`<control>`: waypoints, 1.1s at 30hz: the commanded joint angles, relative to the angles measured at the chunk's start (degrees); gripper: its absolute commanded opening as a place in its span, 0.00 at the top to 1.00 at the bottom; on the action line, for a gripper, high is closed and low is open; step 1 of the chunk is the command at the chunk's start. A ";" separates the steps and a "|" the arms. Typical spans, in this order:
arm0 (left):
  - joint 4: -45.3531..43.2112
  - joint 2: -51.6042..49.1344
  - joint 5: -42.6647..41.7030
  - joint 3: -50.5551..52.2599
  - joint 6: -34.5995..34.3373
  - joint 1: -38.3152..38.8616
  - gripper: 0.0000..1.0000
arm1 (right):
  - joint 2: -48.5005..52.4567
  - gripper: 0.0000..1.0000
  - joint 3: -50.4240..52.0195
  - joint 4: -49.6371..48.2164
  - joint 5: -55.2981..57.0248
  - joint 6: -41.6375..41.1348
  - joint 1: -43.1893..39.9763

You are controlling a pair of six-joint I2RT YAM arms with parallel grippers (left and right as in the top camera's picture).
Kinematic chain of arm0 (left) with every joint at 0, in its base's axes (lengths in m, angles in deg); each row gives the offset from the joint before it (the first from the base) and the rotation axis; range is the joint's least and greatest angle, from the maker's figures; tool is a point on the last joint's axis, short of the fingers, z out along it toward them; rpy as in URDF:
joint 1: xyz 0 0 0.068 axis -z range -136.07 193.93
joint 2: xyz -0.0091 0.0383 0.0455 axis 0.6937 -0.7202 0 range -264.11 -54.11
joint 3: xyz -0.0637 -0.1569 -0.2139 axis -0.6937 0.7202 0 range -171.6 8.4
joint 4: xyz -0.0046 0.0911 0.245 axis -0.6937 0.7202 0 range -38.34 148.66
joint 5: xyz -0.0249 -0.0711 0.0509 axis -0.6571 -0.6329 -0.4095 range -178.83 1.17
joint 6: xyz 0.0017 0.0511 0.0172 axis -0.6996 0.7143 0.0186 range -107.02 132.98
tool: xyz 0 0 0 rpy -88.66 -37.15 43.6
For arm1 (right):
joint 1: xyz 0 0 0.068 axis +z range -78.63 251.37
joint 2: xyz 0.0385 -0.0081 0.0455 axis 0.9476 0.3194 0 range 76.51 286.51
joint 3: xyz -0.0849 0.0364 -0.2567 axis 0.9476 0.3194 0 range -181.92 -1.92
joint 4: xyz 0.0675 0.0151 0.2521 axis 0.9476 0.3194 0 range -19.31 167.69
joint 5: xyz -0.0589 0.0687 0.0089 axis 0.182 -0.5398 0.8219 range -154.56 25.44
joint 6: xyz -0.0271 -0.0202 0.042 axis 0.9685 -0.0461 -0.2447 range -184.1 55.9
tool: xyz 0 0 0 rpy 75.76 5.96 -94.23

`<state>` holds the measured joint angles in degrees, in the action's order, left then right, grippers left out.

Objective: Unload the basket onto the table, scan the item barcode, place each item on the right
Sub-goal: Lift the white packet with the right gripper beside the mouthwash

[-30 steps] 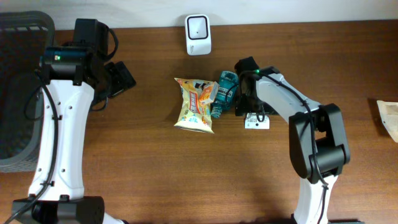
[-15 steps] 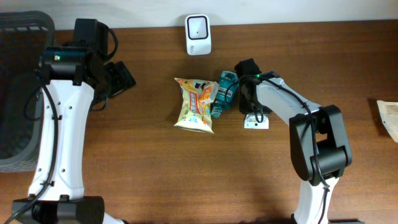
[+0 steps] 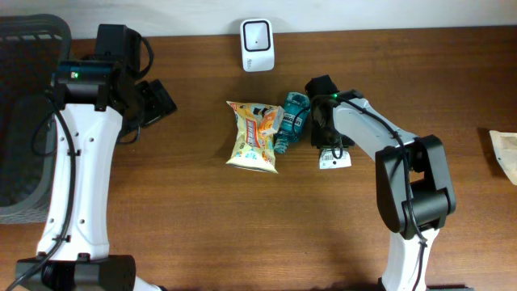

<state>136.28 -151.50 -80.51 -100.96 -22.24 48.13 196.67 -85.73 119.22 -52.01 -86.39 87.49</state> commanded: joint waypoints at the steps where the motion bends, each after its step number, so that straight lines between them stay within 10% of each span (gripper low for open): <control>1: 0.07 0.28 0.00 -0.09 -0.59 0.02 0.01 | 2.12 0.69 -0.28 0.15 -3.17 -0.74 -0.11; 23: 0.07 0.28 0.00 -0.09 -0.59 0.02 0.01 | 2.12 0.77 -16.59 7.93 -12.33 -0.61 -0.11; 30: 0.07 0.28 0.00 -0.09 -0.59 0.02 0.01 | 2.12 0.71 -16.59 12.24 -11.91 8.74 0.00; 33: 0.07 0.28 0.00 -0.09 -0.59 0.02 0.01 | 2.14 0.54 -15.45 13.07 -11.43 11.65 -0.07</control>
<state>136.28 -151.50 -80.51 -100.96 -22.24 48.13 198.33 -101.47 131.90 -63.63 -79.44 87.45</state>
